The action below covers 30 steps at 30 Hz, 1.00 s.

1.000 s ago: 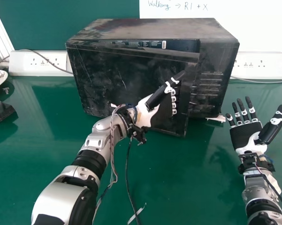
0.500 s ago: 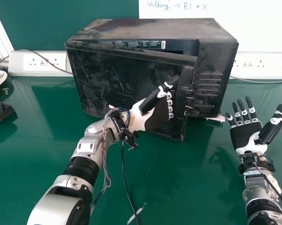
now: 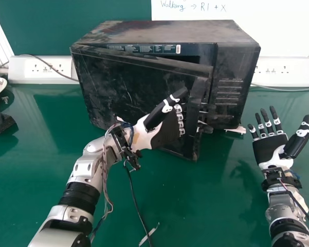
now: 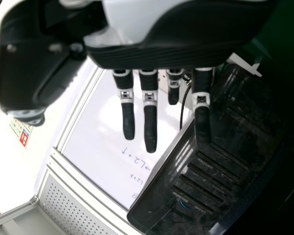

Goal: Open the door of oven

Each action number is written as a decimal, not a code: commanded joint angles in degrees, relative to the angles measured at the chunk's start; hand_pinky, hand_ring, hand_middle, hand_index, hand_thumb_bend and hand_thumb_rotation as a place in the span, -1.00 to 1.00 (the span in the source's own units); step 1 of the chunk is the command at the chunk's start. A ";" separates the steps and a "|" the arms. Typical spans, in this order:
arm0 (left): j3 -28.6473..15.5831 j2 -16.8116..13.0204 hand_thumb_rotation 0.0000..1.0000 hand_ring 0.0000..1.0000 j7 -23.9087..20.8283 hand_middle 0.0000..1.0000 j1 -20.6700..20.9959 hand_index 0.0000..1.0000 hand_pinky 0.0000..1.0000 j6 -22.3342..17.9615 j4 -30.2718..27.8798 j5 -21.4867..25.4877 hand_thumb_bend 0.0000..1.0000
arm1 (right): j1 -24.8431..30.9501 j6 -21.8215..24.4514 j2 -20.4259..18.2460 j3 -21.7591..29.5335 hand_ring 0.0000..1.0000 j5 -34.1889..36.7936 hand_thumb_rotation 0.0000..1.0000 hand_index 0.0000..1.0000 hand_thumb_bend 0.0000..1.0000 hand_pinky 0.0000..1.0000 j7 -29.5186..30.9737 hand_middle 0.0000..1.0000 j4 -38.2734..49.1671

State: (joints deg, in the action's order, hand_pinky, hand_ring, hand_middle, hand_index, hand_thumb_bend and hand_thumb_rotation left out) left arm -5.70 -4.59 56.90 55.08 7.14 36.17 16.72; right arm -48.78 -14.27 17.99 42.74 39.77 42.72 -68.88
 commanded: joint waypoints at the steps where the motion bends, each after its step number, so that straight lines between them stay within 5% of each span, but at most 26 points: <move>1: 1.02 0.23 1.00 -0.02 2.15 0.20 -1.16 0.50 -0.31 1.02 -3.62 2.51 0.74 | -0.44 -0.24 0.39 0.12 0.25 0.15 0.79 0.65 1.00 -0.02 0.55 0.50 -0.27; 22: 2.07 -4.41 0.96 0.03 5.40 0.23 -9.64 0.64 -0.26 8.38 -17.08 9.95 0.72 | -0.56 -0.08 0.69 0.13 0.22 0.07 0.75 0.64 1.00 -0.02 0.48 0.49 -0.67; 30: 1.53 -5.31 0.99 0.04 5.10 0.24 -12.86 0.63 -0.24 8.33 -20.84 12.19 0.70 | -0.59 0.34 0.92 0.29 0.21 0.21 0.73 0.64 1.00 -0.04 0.50 0.49 -0.87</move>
State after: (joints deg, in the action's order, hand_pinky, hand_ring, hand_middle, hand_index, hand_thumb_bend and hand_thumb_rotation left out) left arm -4.42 -10.52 60.55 42.90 15.40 17.86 26.44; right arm -48.81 -14.09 18.24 42.82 39.77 42.79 -69.12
